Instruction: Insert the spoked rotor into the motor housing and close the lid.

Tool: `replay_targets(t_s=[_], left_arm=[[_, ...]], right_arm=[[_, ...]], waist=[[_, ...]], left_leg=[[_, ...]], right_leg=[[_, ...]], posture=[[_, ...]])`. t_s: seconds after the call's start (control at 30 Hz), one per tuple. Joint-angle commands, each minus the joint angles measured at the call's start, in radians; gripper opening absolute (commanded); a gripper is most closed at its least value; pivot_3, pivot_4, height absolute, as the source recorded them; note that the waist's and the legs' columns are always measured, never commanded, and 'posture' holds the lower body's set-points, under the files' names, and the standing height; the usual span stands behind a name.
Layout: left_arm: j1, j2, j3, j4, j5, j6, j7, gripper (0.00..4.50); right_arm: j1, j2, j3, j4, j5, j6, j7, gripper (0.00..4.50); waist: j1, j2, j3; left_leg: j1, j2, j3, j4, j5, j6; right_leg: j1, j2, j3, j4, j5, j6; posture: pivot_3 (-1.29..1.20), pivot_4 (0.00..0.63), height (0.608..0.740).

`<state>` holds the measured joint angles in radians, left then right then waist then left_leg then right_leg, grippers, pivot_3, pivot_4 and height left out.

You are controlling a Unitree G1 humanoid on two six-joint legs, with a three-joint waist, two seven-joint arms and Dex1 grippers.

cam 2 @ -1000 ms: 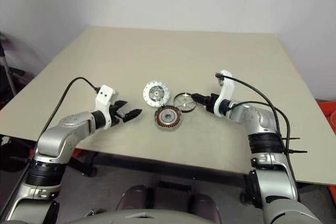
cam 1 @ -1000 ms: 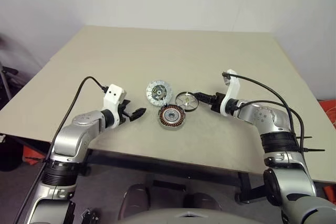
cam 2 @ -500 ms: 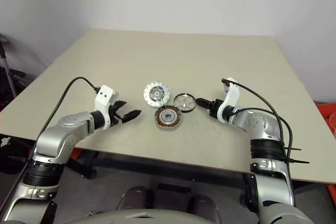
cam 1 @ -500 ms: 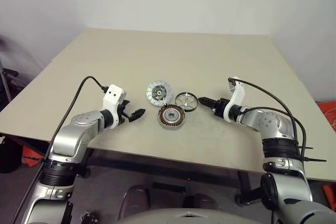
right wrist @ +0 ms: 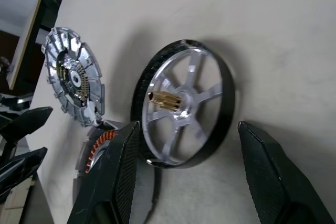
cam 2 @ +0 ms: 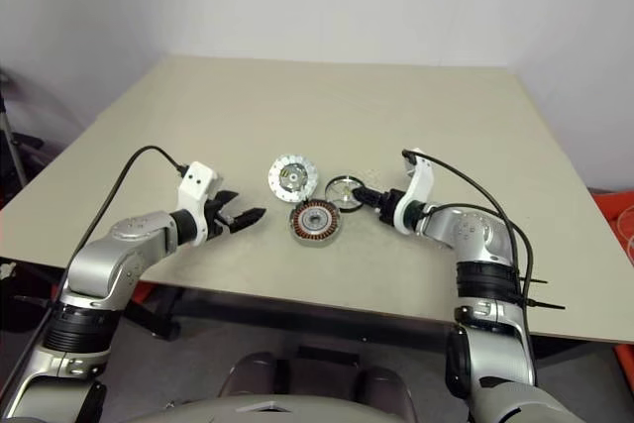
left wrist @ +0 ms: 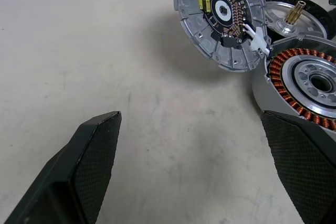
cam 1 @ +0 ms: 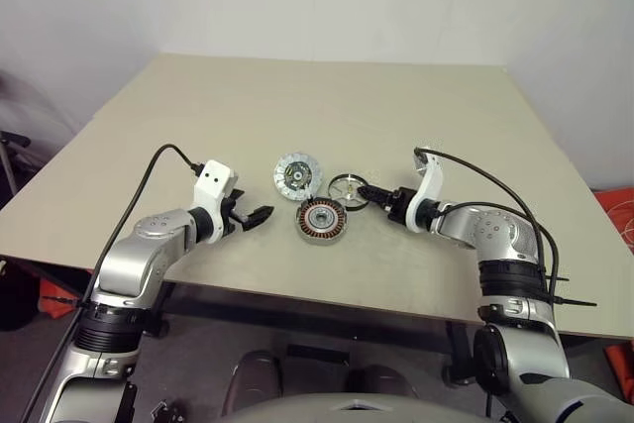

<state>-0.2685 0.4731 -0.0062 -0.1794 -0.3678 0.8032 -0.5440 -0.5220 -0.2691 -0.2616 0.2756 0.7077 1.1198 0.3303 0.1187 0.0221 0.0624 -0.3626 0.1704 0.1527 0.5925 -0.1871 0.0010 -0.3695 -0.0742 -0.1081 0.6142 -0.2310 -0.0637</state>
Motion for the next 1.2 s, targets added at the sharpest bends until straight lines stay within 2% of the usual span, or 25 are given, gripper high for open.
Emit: replay_targets(t_s=[0.03, 0.1, 0.2, 0.33, 0.47, 0.6, 0.73, 1.03, 1.2], left_arm=[[-0.006, 0.010, 0.011, -0.042, 0.006, -0.020, 0.003, 4.50], [-0.005, 0.009, 0.011, -0.042, 0.006, -0.020, 0.005, 4.50], [-0.005, 0.011, 0.014, -0.039, 0.007, -0.023, 0.007, 4.50], [-0.006, 0.013, 0.014, -0.038, 0.008, -0.025, 0.007, 4.50], [-0.009, 0.013, 0.012, -0.035, 0.011, -0.028, 0.005, 4.50], [-0.009, 0.013, 0.009, -0.032, 0.013, -0.032, 0.004, 4.50], [-0.009, 0.010, 0.006, -0.031, 0.018, -0.033, 0.004, 4.50], [-0.009, 0.007, 0.006, -0.031, 0.022, -0.035, 0.003, 4.50], [-0.013, 0.002, 0.002, -0.029, 0.022, -0.030, 0.006, 4.50]], right_arm=[[-0.030, 0.017, 0.007, -0.022, 0.003, 0.008, 0.006, 3.35], [-0.034, 0.027, 0.004, -0.019, 0.001, 0.005, 0.003, 3.35], [-0.037, 0.042, -0.009, -0.015, -0.002, -0.008, -0.009, 2.76], [-0.036, 0.046, -0.013, -0.018, -0.005, -0.009, -0.014, 1.37], [-0.035, 0.050, -0.018, -0.018, -0.013, -0.026, -0.025, 0.19], [-0.035, 0.051, -0.016, -0.025, -0.020, -0.047, -0.017, 0.04], [-0.065, 0.063, -0.059, 0.003, -0.016, -0.098, -0.028, 0.04], [-0.076, 0.064, -0.050, 0.030, -0.051, -0.152, -0.020, 0.04], [-0.093, 0.118, -0.097, 0.016, -0.108, -0.519, 0.005, 0.04]], waist=[[0.000, 0.000, 0.000], [0.001, 0.000, 0.000], [0.001, 0.000, 0.000], [0.002, 0.000, 0.000], [0.003, 0.000, 0.000], [0.003, 0.000, 0.000], [0.001, 0.000, 0.000], [0.002, 0.000, 0.000], [0.002, 0.000, 0.000]], left_leg=[[0.000, 0.000, 0.000, 0.000, 0.000, 0.000], [0.000, 0.000, 0.000, 0.000, 0.000, 0.000], [-0.001, 0.000, 0.000, 0.000, 0.000, 0.000], [-0.002, 0.000, 0.000, 0.000, 0.000, 0.000], [-0.002, 0.000, 0.000, 0.000, 0.000, 0.000], [-0.002, 0.000, 0.000, -0.001, 0.000, 0.000], [-0.002, 0.000, 0.000, -0.002, 0.000, 0.000], [-0.003, -0.001, 0.000, -0.003, 0.000, -0.001], [-0.003, 0.000, 0.001, -0.004, 0.001, -0.001]], right_leg=[[0.000, 0.000, 0.000, 0.000, 0.000, 0.000], [0.000, 0.000, 0.000, 0.000, 0.000, 0.000], [-0.001, 0.000, 0.000, 0.000, 0.000, 0.000], [-0.001, 0.000, 0.000, 0.000, 0.000, 0.000], [-0.001, 0.000, 0.000, 0.000, 0.000, 0.000], [-0.002, 0.000, 0.000, -0.001, 0.000, 0.000], [-0.003, 0.000, 0.000, -0.001, 0.000, 0.000], [-0.003, 0.000, 0.000, -0.002, 0.000, 0.000], [-0.004, 0.000, 0.000, -0.002, 0.000, 0.000]], posture=[[0.00, 0.000, 0.740], [0.00, 0.000, 0.740], [0.00, 0.000, 0.740], [0.00, 0.000, 0.740], [0.00, 0.000, 0.740], [0.00, 0.000, 0.740], [0.00, 0.000, 0.740], [0.00, 0.000, 0.740], [0.00, 0.000, 0.740]])
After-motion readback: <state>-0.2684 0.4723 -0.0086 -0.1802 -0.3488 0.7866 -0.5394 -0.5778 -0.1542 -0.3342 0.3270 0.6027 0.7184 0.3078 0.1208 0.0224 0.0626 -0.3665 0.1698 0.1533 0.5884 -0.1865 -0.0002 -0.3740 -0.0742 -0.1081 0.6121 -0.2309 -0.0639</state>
